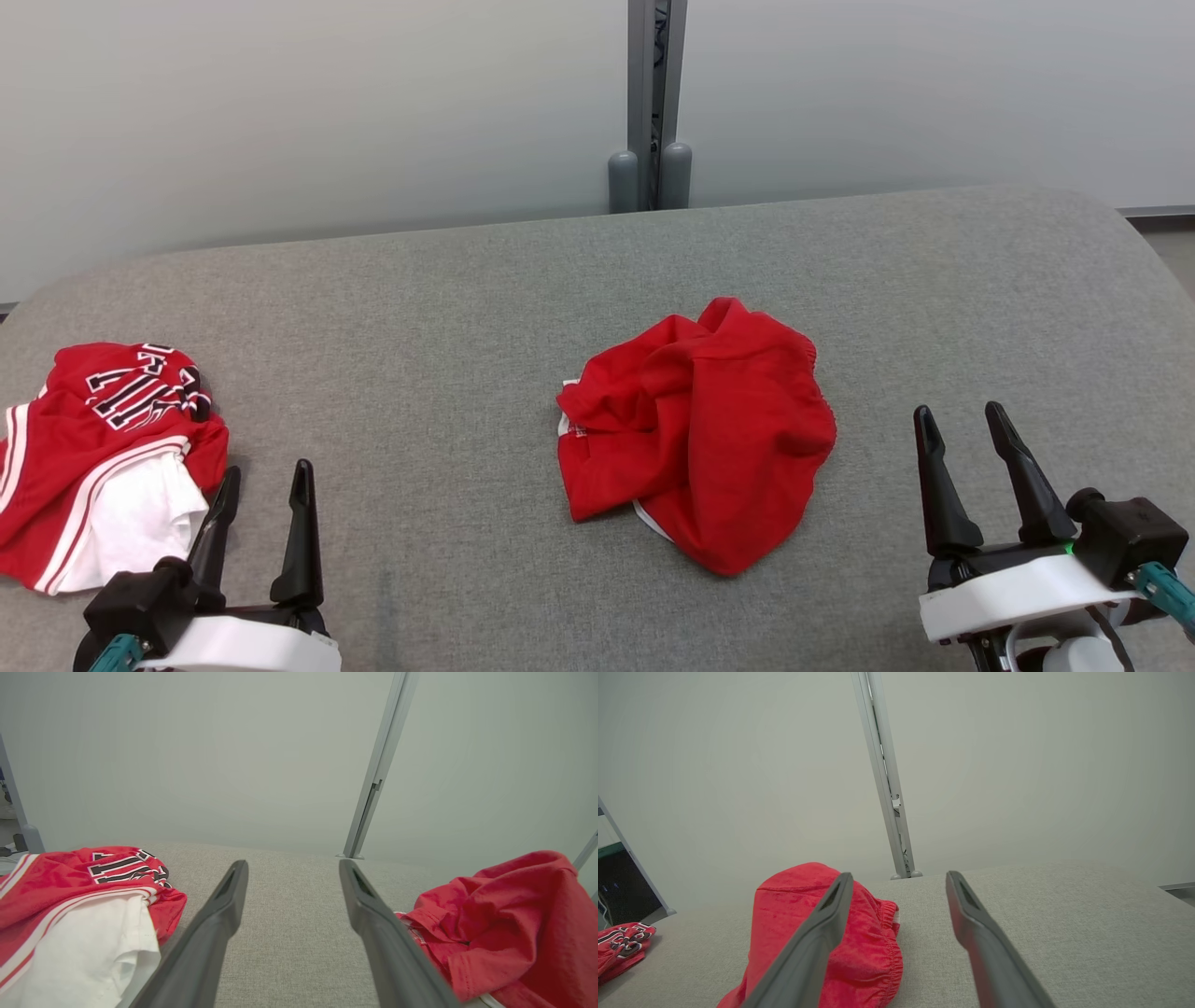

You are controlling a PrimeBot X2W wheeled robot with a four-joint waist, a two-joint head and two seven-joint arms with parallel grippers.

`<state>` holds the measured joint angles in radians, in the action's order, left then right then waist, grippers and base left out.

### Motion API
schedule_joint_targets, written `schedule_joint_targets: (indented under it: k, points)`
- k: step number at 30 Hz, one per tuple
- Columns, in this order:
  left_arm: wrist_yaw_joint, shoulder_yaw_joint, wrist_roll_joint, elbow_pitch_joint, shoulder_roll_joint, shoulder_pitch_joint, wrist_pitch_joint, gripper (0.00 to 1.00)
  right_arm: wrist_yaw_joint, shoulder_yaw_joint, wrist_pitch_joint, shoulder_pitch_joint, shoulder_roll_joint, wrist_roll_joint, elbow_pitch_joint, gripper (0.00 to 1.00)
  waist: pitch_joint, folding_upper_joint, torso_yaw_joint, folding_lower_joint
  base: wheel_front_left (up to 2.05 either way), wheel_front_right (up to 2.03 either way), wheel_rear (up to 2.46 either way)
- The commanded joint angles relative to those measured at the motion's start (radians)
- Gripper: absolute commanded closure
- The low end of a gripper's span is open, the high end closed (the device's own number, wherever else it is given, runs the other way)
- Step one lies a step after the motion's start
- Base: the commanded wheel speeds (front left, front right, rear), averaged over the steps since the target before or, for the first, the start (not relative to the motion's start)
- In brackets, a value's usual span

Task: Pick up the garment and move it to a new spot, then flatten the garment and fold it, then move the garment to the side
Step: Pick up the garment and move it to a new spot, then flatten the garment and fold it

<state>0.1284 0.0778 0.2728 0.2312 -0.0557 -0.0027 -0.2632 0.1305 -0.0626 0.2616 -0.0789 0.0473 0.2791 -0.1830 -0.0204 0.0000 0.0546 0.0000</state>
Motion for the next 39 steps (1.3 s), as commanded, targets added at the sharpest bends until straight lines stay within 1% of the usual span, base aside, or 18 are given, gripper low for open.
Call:
schedule_joint_targets:
  k: [1, 10, 30, 35, 39]
  points:
    - [0.002, 0.005, -0.008, 0.001, -0.002, -0.010, -0.002, 0.00, 0.000, 0.003, 0.005, -0.009, 0.006, -0.004, -0.005, 0.00, -0.001, 0.0000, -0.003, 0.0000, 0.00, 0.00, 0.00]
    - [0.003, -0.015, 0.005, 0.006, 0.002, -0.010, -0.002, 0.00, 0.000, 0.001, 0.005, -0.008, 0.006, -0.002, -0.008, 0.00, 0.001, 0.0000, -0.007, 0.0000, 0.00, 0.00, 0.00]
    - [0.003, -0.026, 0.012, 0.010, 0.002, -0.015, -0.002, 0.00, 0.000, -0.009, 0.005, -0.011, 0.006, 0.008, -0.022, 0.00, 0.003, 0.0000, -0.001, 0.0000, 0.00, 0.00, 0.00]
    - [0.003, -0.030, 0.017, 0.011, 0.002, -0.016, -0.002, 0.00, 0.000, -0.020, 0.005, -0.018, 0.006, 0.008, -0.058, 0.00, 0.002, 0.0000, -0.003, 0.0000, 0.00, 0.00, 0.00]
    - [0.003, -0.037, 0.018, 0.012, 0.001, -0.019, -0.002, 0.00, 0.000, -0.043, 0.005, -0.038, 0.006, -0.005, -0.157, 0.00, 0.000, 0.0000, -0.006, 0.0000, 0.00, 0.00, 0.00]
